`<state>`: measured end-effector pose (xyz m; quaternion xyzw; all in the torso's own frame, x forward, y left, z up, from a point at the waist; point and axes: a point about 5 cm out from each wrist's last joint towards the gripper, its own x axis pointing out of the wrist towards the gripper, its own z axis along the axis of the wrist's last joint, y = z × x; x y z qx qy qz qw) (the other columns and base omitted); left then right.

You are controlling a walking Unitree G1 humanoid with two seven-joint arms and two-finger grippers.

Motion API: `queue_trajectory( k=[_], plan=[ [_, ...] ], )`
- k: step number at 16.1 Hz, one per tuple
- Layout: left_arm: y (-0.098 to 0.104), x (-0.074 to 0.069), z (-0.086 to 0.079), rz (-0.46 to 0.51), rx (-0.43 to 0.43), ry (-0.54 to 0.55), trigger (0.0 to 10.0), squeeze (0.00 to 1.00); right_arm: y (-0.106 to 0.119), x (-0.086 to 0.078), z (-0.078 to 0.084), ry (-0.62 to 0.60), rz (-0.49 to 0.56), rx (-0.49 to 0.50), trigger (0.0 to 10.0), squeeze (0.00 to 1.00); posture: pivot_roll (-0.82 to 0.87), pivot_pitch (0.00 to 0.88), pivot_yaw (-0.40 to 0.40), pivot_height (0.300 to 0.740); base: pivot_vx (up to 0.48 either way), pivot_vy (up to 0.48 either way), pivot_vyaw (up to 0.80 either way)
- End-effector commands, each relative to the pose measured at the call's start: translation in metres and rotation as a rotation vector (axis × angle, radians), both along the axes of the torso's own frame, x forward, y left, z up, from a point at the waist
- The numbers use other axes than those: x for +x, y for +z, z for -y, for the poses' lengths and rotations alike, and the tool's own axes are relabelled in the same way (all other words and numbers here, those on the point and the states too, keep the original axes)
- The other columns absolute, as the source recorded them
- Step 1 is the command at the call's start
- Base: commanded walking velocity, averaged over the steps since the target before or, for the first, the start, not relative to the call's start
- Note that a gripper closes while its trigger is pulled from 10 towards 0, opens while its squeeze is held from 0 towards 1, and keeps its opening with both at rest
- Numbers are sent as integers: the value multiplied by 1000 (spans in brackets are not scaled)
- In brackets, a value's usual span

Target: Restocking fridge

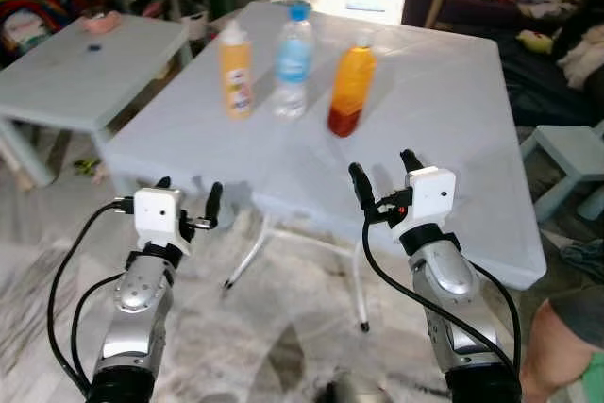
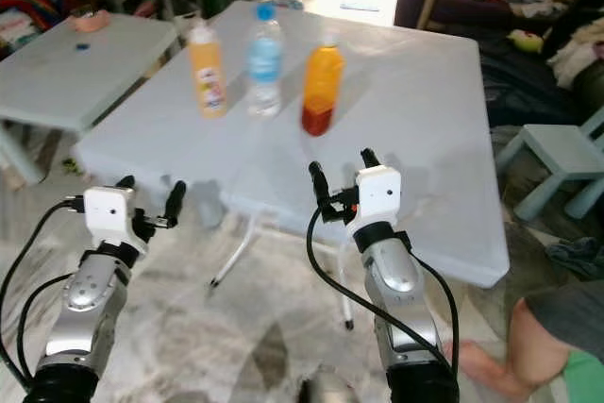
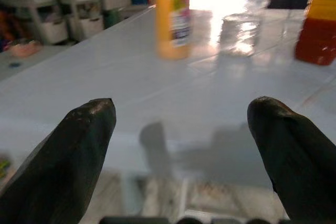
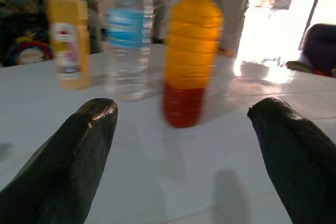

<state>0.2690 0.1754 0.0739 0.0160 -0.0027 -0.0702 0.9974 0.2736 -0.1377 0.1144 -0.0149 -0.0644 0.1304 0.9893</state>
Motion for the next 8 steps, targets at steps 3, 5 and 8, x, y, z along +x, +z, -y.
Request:
queue_trajectory(
  k=[3, 5, 8],
  plan=[
    [2, 1, 9, 11, 8, -35, 10000, 0, 3, 3, 5, -17, 12, -2, 10000, 0, 40, 0, -25, 740, 427, 0, 0],
    [0, -2, 7, 6, 14, -36, 10000, 0, 3, 4, 5, -15, 15, -6, 10000, 0, 43, 0, -26, 740, 139, 0, 0],
    [-2, -7, 1, -11, 41, -46, 10000, 0, 7, 8, 5, -15, 35, -16, 10000, 0, 52, 0, -23, 740, 0, 0, 0]
  ],
)
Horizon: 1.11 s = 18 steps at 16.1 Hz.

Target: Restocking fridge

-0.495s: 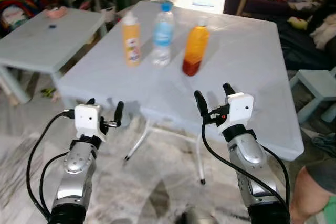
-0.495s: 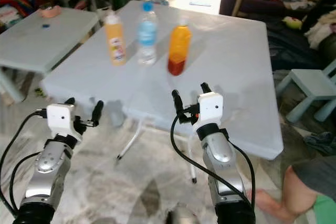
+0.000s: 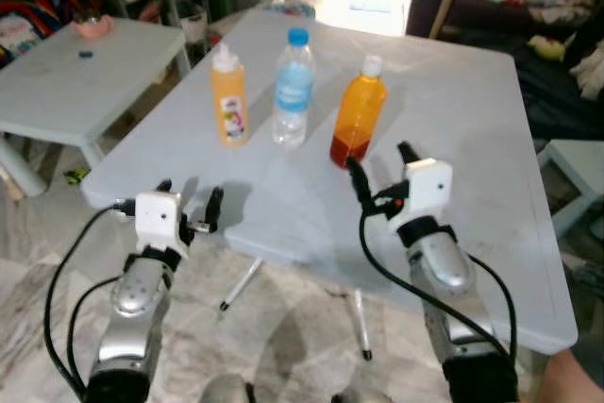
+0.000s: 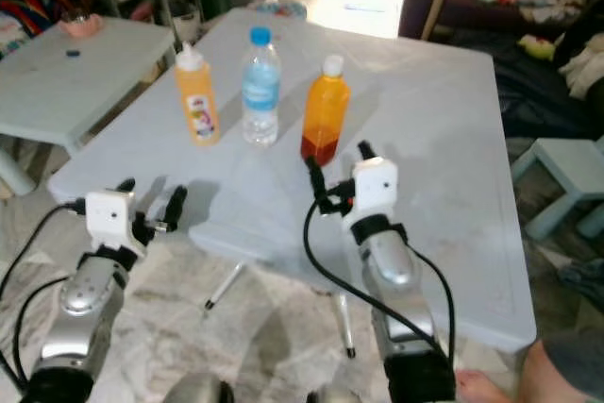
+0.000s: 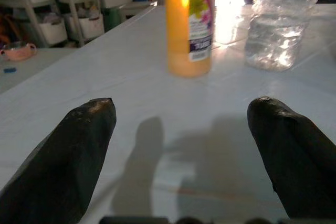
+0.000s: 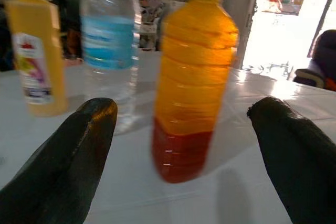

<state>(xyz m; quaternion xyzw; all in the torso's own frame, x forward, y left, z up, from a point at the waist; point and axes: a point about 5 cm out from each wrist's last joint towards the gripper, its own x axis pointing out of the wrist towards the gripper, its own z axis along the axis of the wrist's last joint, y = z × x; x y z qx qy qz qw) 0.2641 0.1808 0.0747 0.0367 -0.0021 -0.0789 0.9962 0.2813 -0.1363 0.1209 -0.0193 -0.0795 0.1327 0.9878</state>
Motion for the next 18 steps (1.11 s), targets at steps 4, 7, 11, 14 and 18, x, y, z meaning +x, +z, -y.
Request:
queue_trajectory(
  k=[4, 7, 11, 14, 18],
  plan=[
    [-9, -16, -11, -45, 31, -1, 10000, 0, 18, 10, 8, -6, 63, -15, 10000, 0, 66, 5, -22, 740, 0, 0, 0],
    [-10, -23, -14, -57, 43, -1, 10000, 0, 41, 23, 11, 12, 138, -35, 10000, 0, 81, 18, -13, 740, 0, 0, 0],
    [-7, -26, -18, -56, 64, 2, 10000, 0, 62, 41, 16, 21, 203, -43, 10000, 0, 106, 30, 1, 740, 0, 0, 555],
    [-3, -30, -23, -61, 85, -1, 10000, 0, 80, 57, 21, -7, 255, -41, 10000, 0, 133, 45, 14, 740, 0, 0, 423],
    [-1, -35, -25, -70, 99, -5, 10000, 0, 90, 65, 32, -76, 294, -72, 10000, 0, 149, 61, 27, 740, 0, 0, 0]
  ],
)
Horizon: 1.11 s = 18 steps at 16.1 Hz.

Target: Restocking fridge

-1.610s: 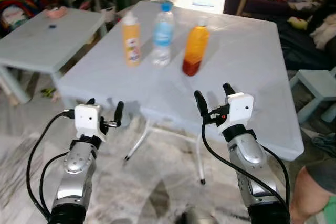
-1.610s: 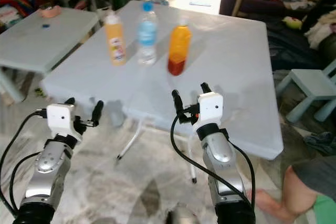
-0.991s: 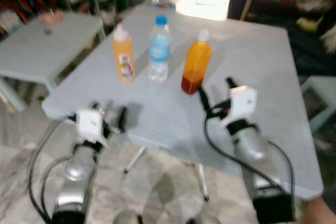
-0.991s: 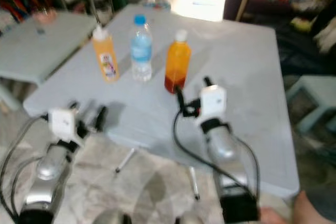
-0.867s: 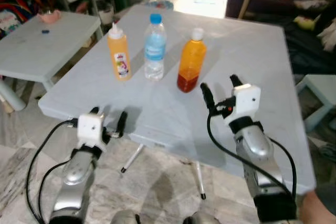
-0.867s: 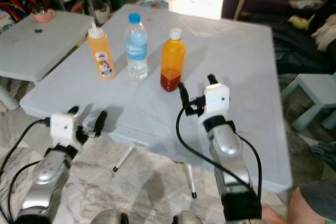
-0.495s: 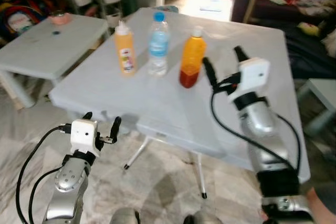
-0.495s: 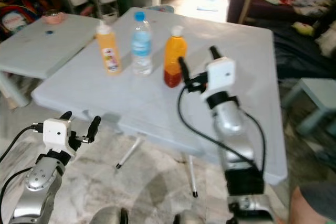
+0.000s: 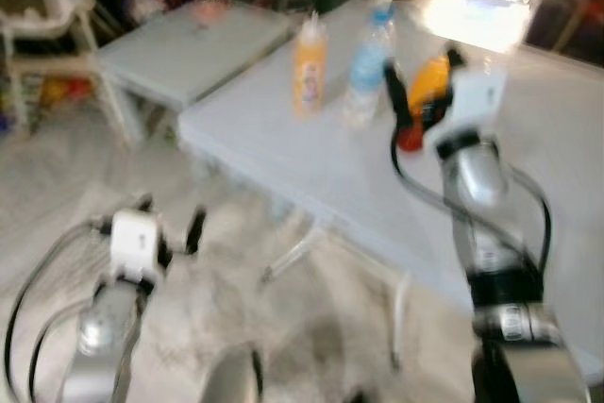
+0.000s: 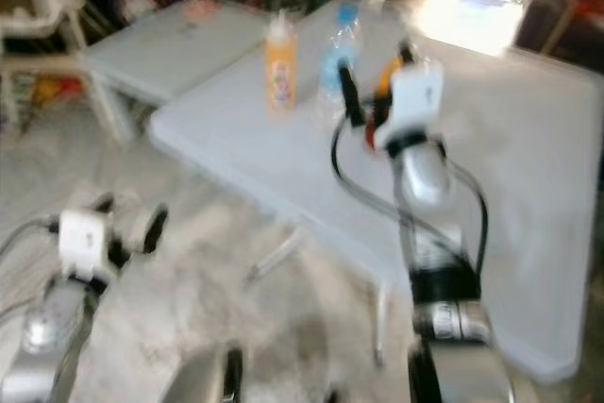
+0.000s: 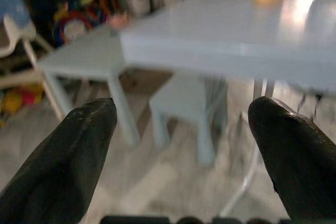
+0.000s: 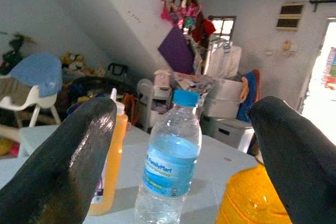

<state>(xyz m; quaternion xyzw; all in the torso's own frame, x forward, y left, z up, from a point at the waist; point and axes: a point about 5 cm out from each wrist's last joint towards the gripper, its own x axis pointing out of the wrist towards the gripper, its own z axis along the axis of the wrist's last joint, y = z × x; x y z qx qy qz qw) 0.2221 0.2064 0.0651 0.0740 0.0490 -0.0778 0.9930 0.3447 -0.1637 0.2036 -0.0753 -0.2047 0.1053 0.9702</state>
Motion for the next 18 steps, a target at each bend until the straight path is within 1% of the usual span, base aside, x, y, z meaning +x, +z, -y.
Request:
queue_trajectory(
  k=[1, 3, 4, 5, 7, 8, 9, 10, 11, 12, 13, 14, 16, 18],
  plan=[
    [9, 6, 0, 23, 18, -14, 10000, 0, 10, 2, 8, -70, 53, -7, 10000, 0, 152, 65, 30, 740, 0, 0, 0],
    [9, 5, -1, 20, 21, -14, 10000, 0, 12, 1, 12, -126, 79, -25, 10000, 0, 152, 68, 33, 740, 0, 0, 0],
    [11, 6, -1, 23, 18, -15, 10000, 0, 11, 0, 15, -145, 76, -18, 10000, 0, 151, 71, 34, 740, 0, 0, 0],
    [12, 6, -2, 21, 10, -10, 10000, 0, 6, -5, 16, -177, 70, -19, 10000, 0, 146, 71, 32, 740, 0, 0, 0],
    [14, 7, -10, 26, 10, 27, 10000, 0, -4, -15, 16, -204, 46, 5, 10000, 0, 139, 65, 26, 740, 0, 0, 0],
    [20, 9, -14, 46, -8, 48, 10000, 0, -14, -26, 16, -229, 15, 50, 10000, 0, 129, 52, 17, 740, 0, 0, 0],
    [26, 12, -15, 72, -26, 67, 10000, 0, -24, -38, 14, -244, -18, 74, 10000, 0, 123, 46, 14, 740, 0, 0, 0],
    [29, 13, -14, 83, -35, 75, 10000, 0, -29, -44, 12, -248, -32, 82, 10000, 0, 121, 44, 13, 740, 0, 0, 0],
    [31, 15, -13, 99, -47, 83, 10000, 0, -40, -52, 8, -234, -74, 104, 10000, 0, 113, 39, 12, 740, 0, 0, -494],
    [34, 17, -6, 114, -74, 79, 10000, 0, -53, -63, 2, -216, -129, 129, 10000, 0, 99, 36, 9, 740, 0, 0, -800],
    [35, 19, -2, 118, -86, 68, 10000, 0, -56, -67, -3, -199, -145, 133, 10000, 0, 89, 34, 10, 740, 0, 0, -800],
    [35, 22, 3, 119, -98, 51, 10000, 0, -55, -69, -7, -187, -146, 126, 10000, 0, 83, 30, 10, 740, 0, 0, -800],
    [35, 23, 6, 118, -109, 44, 10000, 0, -51, -68, -5, -193, -148, 128, 10000, 0, 78, 23, 5, 740, 0, 0, -556],
    [35, 25, 6, 119, -113, 49, 10000, 0, -47, -66, -1, -197, -149, 122, 10000, 0, 78, 18, -2, 740, 0, 0, 0]
  ],
)
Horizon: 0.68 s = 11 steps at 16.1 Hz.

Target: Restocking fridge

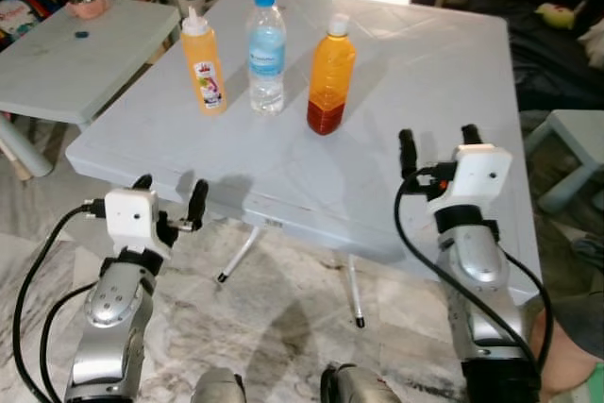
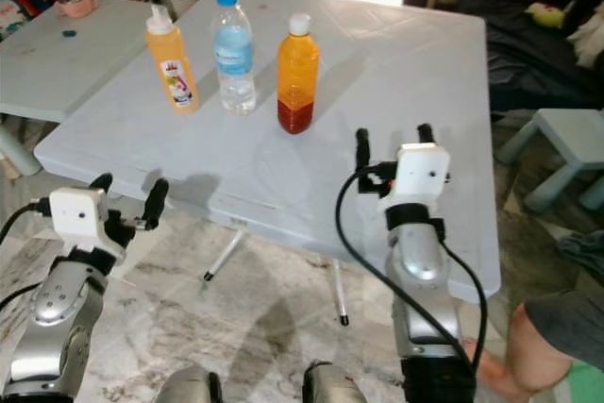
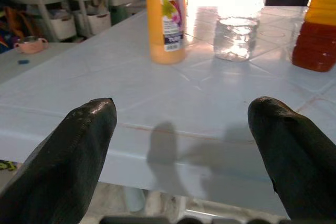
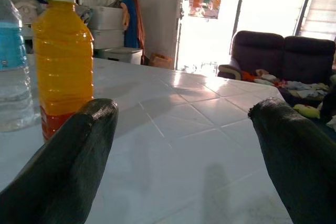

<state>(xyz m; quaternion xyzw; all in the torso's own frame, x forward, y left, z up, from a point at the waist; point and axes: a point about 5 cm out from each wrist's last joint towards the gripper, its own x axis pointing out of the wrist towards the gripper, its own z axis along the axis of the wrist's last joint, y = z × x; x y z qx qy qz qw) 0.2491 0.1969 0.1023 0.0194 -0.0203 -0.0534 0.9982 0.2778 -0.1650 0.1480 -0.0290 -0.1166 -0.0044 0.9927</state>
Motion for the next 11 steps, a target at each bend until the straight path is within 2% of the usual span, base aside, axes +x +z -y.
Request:
queue_trajectory(
  k=[1, 4, 6, 8, 11],
  plan=[
    [-2, -1, -3, -14, 3, 6, 10000, 0, 8, 1, -3, 16, 25, -1, 10000, 0, 78, 18, -2, 740, 0, 0, 0],
    [-4, -2, 0, -18, -2, 1, 10000, 0, 4, -3, -8, 32, 7, -4, 10000, 0, 76, 17, -3, 740, 0, 0, 0],
    [-4, -2, 4, -16, -9, -18, 10000, 0, 0, -6, -9, 38, -9, 0, 10000, 0, 73, 20, -1, 740, 255, 0, 0],
    [-4, 0, 6, -14, -12, -29, 10000, 0, -14, -12, -6, 40, -59, 3, 10000, 0, 67, 23, 0, 740, 307, 0, 0],
    [-5, 0, 7, -18, -12, -35, 10000, 0, -19, -15, -4, 37, -77, 1, 10000, 0, 63, 23, 1, 740, 319, 0, 0]
  ],
)
